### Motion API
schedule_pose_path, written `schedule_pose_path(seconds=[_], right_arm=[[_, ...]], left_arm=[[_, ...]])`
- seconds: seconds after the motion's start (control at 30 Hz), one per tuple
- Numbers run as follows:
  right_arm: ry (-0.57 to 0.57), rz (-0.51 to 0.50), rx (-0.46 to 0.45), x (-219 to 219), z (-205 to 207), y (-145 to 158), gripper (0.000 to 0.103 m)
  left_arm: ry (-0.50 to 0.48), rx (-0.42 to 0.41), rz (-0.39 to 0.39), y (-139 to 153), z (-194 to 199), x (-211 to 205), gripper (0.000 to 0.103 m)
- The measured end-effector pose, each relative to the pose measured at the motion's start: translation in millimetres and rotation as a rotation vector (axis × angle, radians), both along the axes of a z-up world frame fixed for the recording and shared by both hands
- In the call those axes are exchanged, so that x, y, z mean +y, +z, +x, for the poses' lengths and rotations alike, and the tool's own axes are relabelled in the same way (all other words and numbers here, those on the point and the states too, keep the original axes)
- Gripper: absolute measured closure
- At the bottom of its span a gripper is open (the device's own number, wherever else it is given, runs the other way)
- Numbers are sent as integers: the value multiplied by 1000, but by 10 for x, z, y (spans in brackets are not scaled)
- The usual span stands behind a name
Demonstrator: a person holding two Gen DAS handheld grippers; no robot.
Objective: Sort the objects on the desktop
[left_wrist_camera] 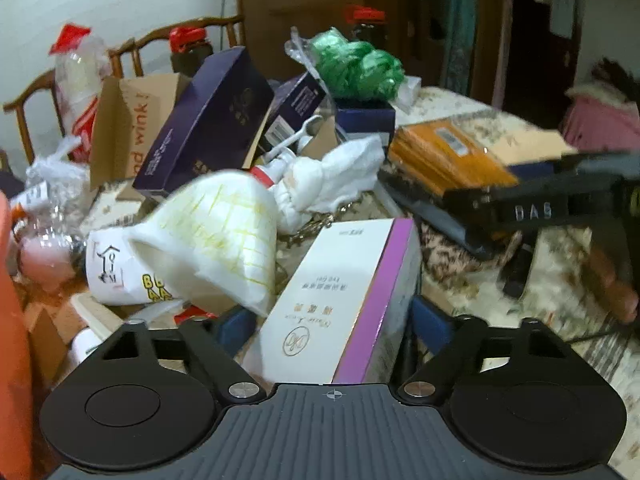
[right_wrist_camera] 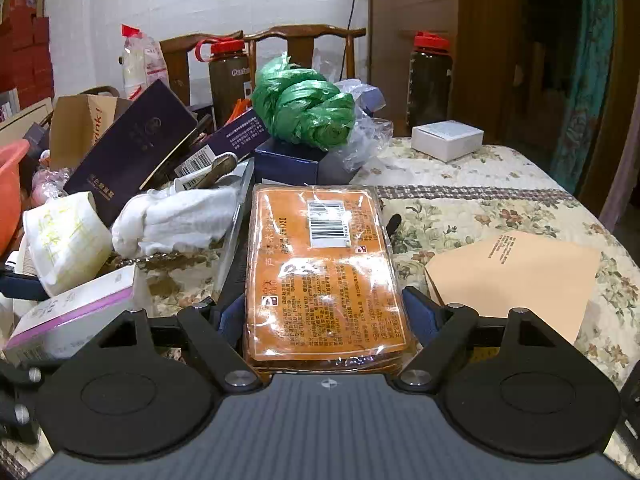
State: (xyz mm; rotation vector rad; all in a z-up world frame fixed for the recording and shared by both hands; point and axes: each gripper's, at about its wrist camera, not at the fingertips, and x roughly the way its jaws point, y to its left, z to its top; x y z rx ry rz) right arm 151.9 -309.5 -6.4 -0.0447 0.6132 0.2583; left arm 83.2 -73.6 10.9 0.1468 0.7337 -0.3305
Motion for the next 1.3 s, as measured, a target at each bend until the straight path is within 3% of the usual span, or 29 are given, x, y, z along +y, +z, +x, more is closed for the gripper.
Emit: schedule_pose_path(seconds=[0.13,0.33,0.4,0.47,0.7,0.8,0.83,0.87,1.03,1.17,1.3], right_arm=[[-1,-4,-14,9,-35,-15,20],[-2,5,-14,-3,-49,-13,20],[-1,-1,-16,6,-54,-13,20],[-3,-4,-16,17,-52,-16,19],[-7,-8,-20,28,-50,-22,19],[-7,-11,-21,35,-48,-25,18],[-8,-12,-22,38,-47,-26,18],[-7,-14,-23,40,-46,-27,18],[-9,-9,-22,34,-50,-31,18],[-8,-9,-23,28,-49,-28,18],[-10,-6,-23,22,-47,-28,18]], left_arm=[[-6,-63,12,86,-92,-23,30],[-16,-68,-15,120,-142,-26,37],[-35,-65,-46,124,-186,-12,30],[-37,-46,-47,93,-169,-34,9],[-27,41,-122,-34,88,93,8],[-27,56,-172,-4,160,180,14],[-28,58,-182,0,176,185,26],[-30,65,-193,-7,191,201,32],[-37,63,-160,-37,111,146,32],[-35,59,-153,-67,14,114,21],[6,55,-168,-105,-19,129,25]])
